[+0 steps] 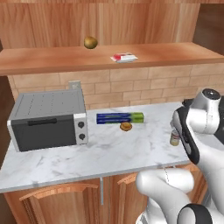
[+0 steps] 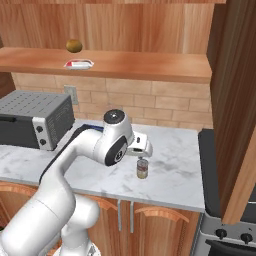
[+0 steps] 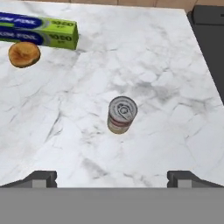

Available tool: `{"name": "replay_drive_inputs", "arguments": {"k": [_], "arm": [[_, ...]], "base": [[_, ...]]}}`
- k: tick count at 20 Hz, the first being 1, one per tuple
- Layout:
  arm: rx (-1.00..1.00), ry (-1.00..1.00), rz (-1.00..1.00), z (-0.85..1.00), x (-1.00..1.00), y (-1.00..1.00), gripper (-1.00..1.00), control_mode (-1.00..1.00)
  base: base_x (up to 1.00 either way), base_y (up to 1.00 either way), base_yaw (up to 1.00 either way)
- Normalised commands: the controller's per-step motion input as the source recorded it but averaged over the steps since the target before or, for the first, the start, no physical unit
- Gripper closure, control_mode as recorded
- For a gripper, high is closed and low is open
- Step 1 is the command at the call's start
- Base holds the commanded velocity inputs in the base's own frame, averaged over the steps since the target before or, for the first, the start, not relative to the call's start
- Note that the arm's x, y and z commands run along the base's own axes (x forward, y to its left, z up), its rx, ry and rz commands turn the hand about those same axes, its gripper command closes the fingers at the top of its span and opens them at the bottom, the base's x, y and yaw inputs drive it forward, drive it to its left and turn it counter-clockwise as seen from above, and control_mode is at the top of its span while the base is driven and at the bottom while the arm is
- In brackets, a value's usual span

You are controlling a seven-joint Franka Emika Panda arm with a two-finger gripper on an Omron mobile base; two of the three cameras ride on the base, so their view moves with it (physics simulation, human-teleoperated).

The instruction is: Pick the bar and canned food from the counter and place them in the cabinets closest to them.

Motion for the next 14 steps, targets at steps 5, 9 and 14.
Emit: {"name": "replay_drive_inputs", "arguments": {"k": [5,9,14], "arm": [[0.00,0.06,0.02,-0.33,0.20,-0.10,-1.00,-1.00],[0.00,0.05,0.03,-0.26,0.33,-0.03,-1.00,-1.00],[0.00,0.03,0.01,-0.20,0.36,0.00,-1.00,-1.00]], "base": [[0.00,0.00,0.00],[0.00,0.00,0.00],[0.00,0.00,0.00]]}}
